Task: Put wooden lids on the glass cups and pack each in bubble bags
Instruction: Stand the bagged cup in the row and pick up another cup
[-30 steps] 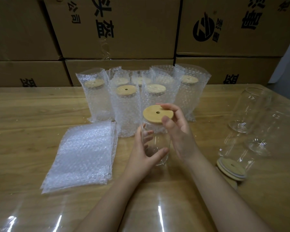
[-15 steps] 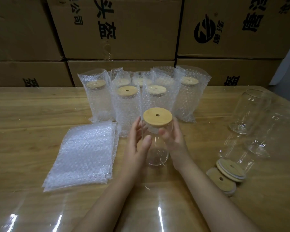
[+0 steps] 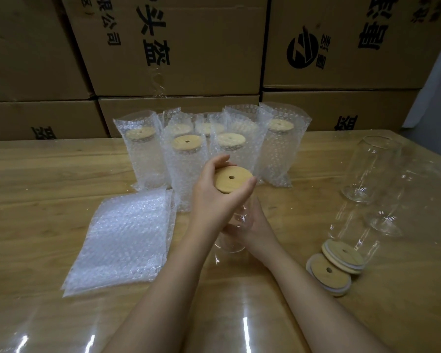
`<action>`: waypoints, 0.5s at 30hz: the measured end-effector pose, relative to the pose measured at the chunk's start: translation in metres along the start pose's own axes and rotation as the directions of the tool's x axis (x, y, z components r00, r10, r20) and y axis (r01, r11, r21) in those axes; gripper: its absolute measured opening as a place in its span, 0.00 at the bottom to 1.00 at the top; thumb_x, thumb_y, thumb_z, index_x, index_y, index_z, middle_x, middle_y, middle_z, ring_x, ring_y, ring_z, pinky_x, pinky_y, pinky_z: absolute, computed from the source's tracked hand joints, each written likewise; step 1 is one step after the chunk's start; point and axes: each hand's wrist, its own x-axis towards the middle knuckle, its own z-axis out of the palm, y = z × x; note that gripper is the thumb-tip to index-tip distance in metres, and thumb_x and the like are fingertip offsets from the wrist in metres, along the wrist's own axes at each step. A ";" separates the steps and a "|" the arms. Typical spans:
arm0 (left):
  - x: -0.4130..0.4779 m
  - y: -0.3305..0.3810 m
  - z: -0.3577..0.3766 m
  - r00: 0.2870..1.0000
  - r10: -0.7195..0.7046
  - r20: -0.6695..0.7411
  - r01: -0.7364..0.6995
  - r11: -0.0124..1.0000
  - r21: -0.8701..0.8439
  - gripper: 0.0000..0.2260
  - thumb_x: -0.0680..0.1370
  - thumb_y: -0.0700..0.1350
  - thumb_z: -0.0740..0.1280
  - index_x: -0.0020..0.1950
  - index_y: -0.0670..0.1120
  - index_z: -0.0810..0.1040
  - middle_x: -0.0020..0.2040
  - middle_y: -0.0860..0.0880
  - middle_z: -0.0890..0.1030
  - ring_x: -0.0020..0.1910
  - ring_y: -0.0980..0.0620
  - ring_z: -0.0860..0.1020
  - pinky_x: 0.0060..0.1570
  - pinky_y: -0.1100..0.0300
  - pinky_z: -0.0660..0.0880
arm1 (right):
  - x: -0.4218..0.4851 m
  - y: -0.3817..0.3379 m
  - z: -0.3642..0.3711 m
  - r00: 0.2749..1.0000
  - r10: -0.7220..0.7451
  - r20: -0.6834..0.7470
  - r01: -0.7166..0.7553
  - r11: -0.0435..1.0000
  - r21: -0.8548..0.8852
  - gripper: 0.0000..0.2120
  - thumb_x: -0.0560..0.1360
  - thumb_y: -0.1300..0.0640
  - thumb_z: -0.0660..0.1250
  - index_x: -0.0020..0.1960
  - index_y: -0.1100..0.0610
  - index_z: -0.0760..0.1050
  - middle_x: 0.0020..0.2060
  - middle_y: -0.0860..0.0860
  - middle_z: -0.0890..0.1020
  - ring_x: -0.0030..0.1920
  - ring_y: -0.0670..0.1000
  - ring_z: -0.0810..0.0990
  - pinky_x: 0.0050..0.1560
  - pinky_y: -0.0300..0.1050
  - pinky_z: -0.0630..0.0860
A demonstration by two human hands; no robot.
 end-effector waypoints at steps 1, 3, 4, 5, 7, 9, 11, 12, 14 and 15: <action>0.001 -0.001 -0.001 1.000 -0.003 0.011 0.003 1.000 -0.021 0.24 0.61 0.63 0.71 0.56 0.63 0.73 0.51 0.65 0.79 0.53 0.68 0.75 0.49 0.75 0.70 | 0.000 0.001 0.000 1.000 0.004 0.005 -0.004 1.000 0.007 0.38 0.59 0.49 0.79 0.64 0.33 0.65 0.60 0.40 0.76 0.63 0.46 0.76 0.65 0.61 0.71; 0.002 -0.005 -0.004 0.999 0.000 0.034 0.002 0.998 -0.059 0.21 0.62 0.61 0.72 0.53 0.64 0.74 0.51 0.65 0.80 0.52 0.66 0.77 0.48 0.73 0.72 | -0.001 0.002 0.000 1.000 0.011 0.009 -0.011 1.000 0.005 0.39 0.59 0.49 0.79 0.65 0.34 0.65 0.61 0.42 0.75 0.63 0.46 0.75 0.65 0.61 0.71; 0.003 -0.006 -0.004 0.999 0.006 0.044 -0.003 0.997 -0.076 0.19 0.62 0.60 0.72 0.52 0.64 0.75 0.51 0.64 0.80 0.52 0.66 0.77 0.47 0.73 0.73 | -0.001 0.002 -0.001 1.000 0.015 0.010 -0.015 1.000 -0.001 0.39 0.59 0.48 0.79 0.64 0.33 0.65 0.61 0.42 0.75 0.63 0.45 0.75 0.66 0.61 0.71; 0.004 -0.006 -0.005 0.999 0.015 0.047 -0.011 0.996 -0.089 0.18 0.63 0.59 0.72 0.51 0.64 0.76 0.51 0.63 0.81 0.51 0.66 0.78 0.45 0.73 0.73 | -0.001 0.001 -0.001 1.000 0.020 0.012 -0.020 1.000 -0.004 0.38 0.59 0.48 0.79 0.64 0.31 0.65 0.61 0.43 0.75 0.63 0.45 0.75 0.66 0.60 0.71; 0.003 -0.007 -0.004 0.999 0.040 0.034 -0.035 0.991 -0.133 0.16 0.64 0.58 0.71 0.51 0.62 0.77 0.51 0.59 0.82 0.51 0.63 0.79 0.45 0.72 0.73 | -0.002 0.000 -0.001 0.999 0.031 0.011 -0.031 1.000 0.001 0.37 0.58 0.48 0.78 0.62 0.31 0.65 0.60 0.44 0.75 0.62 0.44 0.75 0.65 0.59 0.71; 0.001 -0.012 -0.002 0.999 0.034 0.014 -0.030 0.976 -0.217 0.18 0.66 0.58 0.67 0.54 0.57 0.78 0.53 0.55 0.81 0.52 0.59 0.79 0.48 0.67 0.75 | -0.003 -0.001 0.001 0.999 0.037 0.005 -0.037 0.999 0.024 0.38 0.58 0.48 0.78 0.64 0.37 0.66 0.59 0.48 0.76 0.62 0.47 0.76 0.65 0.59 0.71; -0.005 -0.020 0.000 0.999 -0.033 0.007 0.034 0.960 -0.277 0.23 0.69 0.61 0.63 0.60 0.52 0.77 0.55 0.51 0.81 0.53 0.55 0.80 0.52 0.62 0.76 | -0.004 -0.003 0.002 1.000 0.026 0.004 -0.026 0.999 0.033 0.40 0.57 0.47 0.77 0.66 0.45 0.65 0.59 0.51 0.76 0.63 0.49 0.75 0.67 0.59 0.69; -0.009 -0.024 0.001 0.997 -0.075 0.008 0.074 0.954 -0.290 0.25 0.72 0.62 0.60 0.62 0.49 0.76 0.55 0.50 0.82 0.54 0.54 0.80 0.53 0.61 0.76 | -0.004 -0.004 0.001 1.000 0.014 0.011 -0.015 0.999 0.030 0.41 0.58 0.46 0.77 0.67 0.48 0.64 0.60 0.52 0.75 0.64 0.50 0.74 0.68 0.58 0.69; -0.017 -0.029 0.002 0.990 -0.141 0.022 0.141 0.942 -0.303 0.26 0.78 0.62 0.56 0.64 0.45 0.75 0.55 0.46 0.82 0.55 0.51 0.80 0.53 0.62 0.75 | -0.006 -0.006 0.000 0.999 0.007 0.031 -0.007 1.000 0.029 0.47 0.58 0.40 0.77 0.71 0.53 0.61 0.62 0.55 0.74 0.65 0.50 0.74 0.68 0.51 0.69; -0.020 -0.031 0.000 0.988 -0.148 0.046 0.155 0.940 -0.304 0.26 0.80 0.62 0.53 0.62 0.45 0.77 0.55 0.46 0.82 0.56 0.52 0.80 0.53 0.63 0.75 | -0.006 -0.007 -0.001 0.999 0.002 0.035 -0.003 1.000 0.028 0.50 0.60 0.34 0.75 0.72 0.56 0.60 0.63 0.55 0.74 0.65 0.49 0.74 0.66 0.46 0.70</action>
